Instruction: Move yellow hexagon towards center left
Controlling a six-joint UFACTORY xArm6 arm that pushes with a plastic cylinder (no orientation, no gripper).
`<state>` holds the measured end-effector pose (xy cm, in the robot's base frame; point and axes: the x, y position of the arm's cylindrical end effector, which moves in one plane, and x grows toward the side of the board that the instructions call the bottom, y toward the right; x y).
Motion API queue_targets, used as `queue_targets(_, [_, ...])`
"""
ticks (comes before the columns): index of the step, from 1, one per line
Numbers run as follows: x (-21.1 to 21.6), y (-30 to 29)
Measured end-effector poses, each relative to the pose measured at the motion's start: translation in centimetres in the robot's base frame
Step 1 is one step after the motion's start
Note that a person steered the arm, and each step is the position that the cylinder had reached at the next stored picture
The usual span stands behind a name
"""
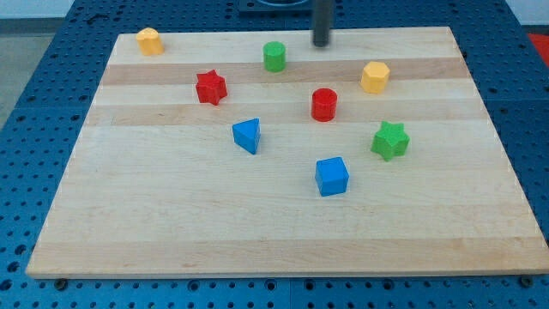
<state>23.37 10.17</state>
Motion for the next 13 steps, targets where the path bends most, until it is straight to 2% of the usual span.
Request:
queue_targets(1, [4.3, 5.2])
queue_targets(2, [6.4, 7.8])
queue_targets(4, [9.0, 2.6])
queue_targets(6, [12.6, 1.2])
queue_targets(7, [12.3, 0.0])
queue_targets(9, [8.6, -5.2])
queue_targets(12, [8.6, -13.1])
queue_targets(13, [10.3, -16.7])
